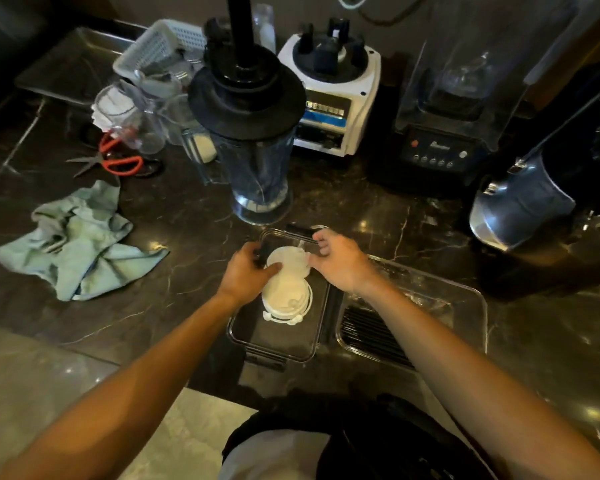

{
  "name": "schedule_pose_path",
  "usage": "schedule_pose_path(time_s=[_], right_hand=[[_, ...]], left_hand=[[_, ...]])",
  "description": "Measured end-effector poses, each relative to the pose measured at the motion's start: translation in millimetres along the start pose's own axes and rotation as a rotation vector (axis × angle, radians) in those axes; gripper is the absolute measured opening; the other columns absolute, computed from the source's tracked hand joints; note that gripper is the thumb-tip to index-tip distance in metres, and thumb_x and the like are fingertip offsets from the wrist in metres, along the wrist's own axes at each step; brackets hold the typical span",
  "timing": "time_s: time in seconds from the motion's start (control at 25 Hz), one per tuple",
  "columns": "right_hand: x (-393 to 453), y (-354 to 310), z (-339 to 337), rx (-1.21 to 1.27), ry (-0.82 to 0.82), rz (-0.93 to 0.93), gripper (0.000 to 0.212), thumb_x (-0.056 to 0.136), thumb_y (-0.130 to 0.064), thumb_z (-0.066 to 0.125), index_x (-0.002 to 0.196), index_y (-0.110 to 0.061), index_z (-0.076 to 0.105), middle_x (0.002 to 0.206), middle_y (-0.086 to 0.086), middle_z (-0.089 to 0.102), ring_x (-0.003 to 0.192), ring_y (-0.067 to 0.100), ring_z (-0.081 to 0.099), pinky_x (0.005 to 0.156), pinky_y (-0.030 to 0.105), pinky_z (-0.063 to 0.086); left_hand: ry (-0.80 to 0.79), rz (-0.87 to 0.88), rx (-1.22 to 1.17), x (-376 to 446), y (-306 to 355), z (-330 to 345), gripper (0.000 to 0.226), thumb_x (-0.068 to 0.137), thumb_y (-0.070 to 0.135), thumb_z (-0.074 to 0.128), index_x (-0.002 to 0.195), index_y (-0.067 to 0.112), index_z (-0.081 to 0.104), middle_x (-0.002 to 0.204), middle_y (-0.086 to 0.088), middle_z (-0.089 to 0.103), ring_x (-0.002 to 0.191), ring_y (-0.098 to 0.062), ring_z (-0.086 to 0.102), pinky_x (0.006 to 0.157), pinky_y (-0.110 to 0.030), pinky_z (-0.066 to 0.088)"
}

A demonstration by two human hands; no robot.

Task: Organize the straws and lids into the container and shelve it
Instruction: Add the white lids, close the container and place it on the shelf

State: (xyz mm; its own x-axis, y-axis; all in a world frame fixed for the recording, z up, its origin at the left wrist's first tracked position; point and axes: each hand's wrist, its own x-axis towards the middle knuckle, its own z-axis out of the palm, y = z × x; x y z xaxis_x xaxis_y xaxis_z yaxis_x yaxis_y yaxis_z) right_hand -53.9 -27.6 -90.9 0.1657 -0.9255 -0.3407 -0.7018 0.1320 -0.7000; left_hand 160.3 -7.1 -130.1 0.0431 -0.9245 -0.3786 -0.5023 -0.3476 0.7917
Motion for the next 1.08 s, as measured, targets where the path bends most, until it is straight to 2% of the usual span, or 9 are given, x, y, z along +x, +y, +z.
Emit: schedule_pose_path(time_s=[0.08, 0.16, 0.24, 0.32, 0.4, 0.52, 0.64, 0.8, 1.08], right_hand=[[8.1, -2.9, 13.6, -0.017, 0.002, 0.061, 0.042, 0.098, -0.034, 0.069, 0.135, -0.016, 0.059, 0.107, -0.006, 0.056, 0.097, 0.015, 0.059, 0.083, 0.035, 0.054], [13.2, -3.2, 23.4, -0.034, 0.018, 0.129, 0.038, 0.099, -0.038, 0.066, 0.129, -0.016, 0.06, 0.105, -0.006, 0.055, 0.094, 0.015, 0.056, 0.075, 0.032, 0.046], [17.6, -3.6, 30.0, -0.049, 0.018, 0.188, 0.03, 0.099, -0.04, 0.064, 0.118, -0.016, 0.062, 0.104, -0.001, 0.06, 0.091, 0.018, 0.057, 0.068, 0.03, 0.042], [20.7, -3.5, 37.4, -0.045, -0.002, 0.218, 0.025, 0.098, -0.04, 0.064, 0.103, -0.016, 0.061, 0.099, 0.003, 0.064, 0.088, 0.021, 0.06, 0.062, 0.03, 0.039], [22.0, -4.9, 42.4, 0.032, -0.004, 0.258, 0.023, 0.097, -0.036, 0.068, 0.102, -0.015, 0.062, 0.099, 0.004, 0.066, 0.092, 0.023, 0.064, 0.068, 0.032, 0.046], [21.7, -10.5, 42.3, 0.317, 0.072, 0.34, 0.018, 0.096, -0.027, 0.073, 0.105, -0.015, 0.062, 0.105, 0.007, 0.071, 0.095, 0.022, 0.068, 0.083, 0.042, 0.058], [19.0, -15.3, 31.8, 0.424, 0.074, 0.344, 0.011, 0.098, -0.025, 0.071, 0.094, -0.022, 0.062, 0.089, 0.004, 0.071, 0.075, 0.011, 0.068, 0.062, 0.024, 0.06], [7.0, -14.0, 19.2, 0.276, -0.068, 0.306, 0.006, 0.098, -0.019, 0.071, 0.097, -0.019, 0.065, 0.088, 0.004, 0.072, 0.074, 0.013, 0.072, 0.063, 0.027, 0.062], [-9.2, -14.1, 32.9, -0.307, -0.213, 0.197, 0.013, 0.097, -0.025, 0.063, 0.101, -0.014, 0.069, 0.095, 0.005, 0.072, 0.087, 0.025, 0.07, 0.07, 0.038, 0.053]], left_hand=[[0.022, -0.049, -0.009, 3.8, -10.7, -0.8, 0.058, 0.086, 0.035, 0.081, 0.134, 0.011, 0.059, 0.117, -0.003, 0.07, 0.109, -0.023, 0.068, 0.083, -0.026, 0.054], [0.021, -0.078, -0.027, 7.8, -13.8, -1.8, 0.055, 0.086, 0.037, 0.08, 0.13, 0.009, 0.063, 0.112, -0.003, 0.072, 0.102, -0.023, 0.07, 0.082, -0.033, 0.056], [-0.007, -0.107, -0.068, 10.7, -12.2, -1.1, 0.04, 0.087, 0.037, 0.079, 0.114, 0.009, 0.071, 0.099, -0.008, 0.076, 0.089, -0.026, 0.072, 0.076, -0.041, 0.058], [-0.056, -0.103, -0.089, 12.5, -10.1, -0.1, 0.03, 0.089, 0.036, 0.077, 0.096, 0.008, 0.073, 0.081, -0.007, 0.074, 0.074, -0.025, 0.069, 0.061, -0.033, 0.052], [-0.083, -0.096, -0.069, 12.6, -4.8, 0.1, 0.027, 0.09, 0.033, 0.077, 0.102, 0.009, 0.071, 0.084, -0.002, 0.072, 0.077, -0.018, 0.067, 0.056, -0.021, 0.05], [-0.053, -0.068, -0.131, 15.0, 3.2, -3.2, 0.041, 0.09, 0.023, 0.078, 0.126, 0.01, 0.064, 0.108, -0.006, 0.072, 0.098, -0.019, 0.068, 0.083, -0.033, 0.059], [-0.031, -0.052, -0.219, 12.9, 5.9, -12.2, 0.033, 0.091, 0.022, 0.077, 0.12, 0.014, 0.065, 0.101, -0.005, 0.075, 0.089, -0.018, 0.073, 0.074, -0.032, 0.06], [-0.078, -0.077, -0.266, -3.2, -9.9, -23.3, 0.005, 0.098, 0.026, 0.068, 0.098, 0.024, 0.072, 0.085, 0.002, 0.079, 0.079, -0.012, 0.076, 0.063, -0.025, 0.058], [-0.219, -0.168, -0.194, -34.6, -30.0, -8.6, 0.012, 0.098, 0.034, 0.067, 0.101, 0.023, 0.072, 0.096, -0.008, 0.076, 0.083, -0.018, 0.072, 0.07, -0.028, 0.06]])
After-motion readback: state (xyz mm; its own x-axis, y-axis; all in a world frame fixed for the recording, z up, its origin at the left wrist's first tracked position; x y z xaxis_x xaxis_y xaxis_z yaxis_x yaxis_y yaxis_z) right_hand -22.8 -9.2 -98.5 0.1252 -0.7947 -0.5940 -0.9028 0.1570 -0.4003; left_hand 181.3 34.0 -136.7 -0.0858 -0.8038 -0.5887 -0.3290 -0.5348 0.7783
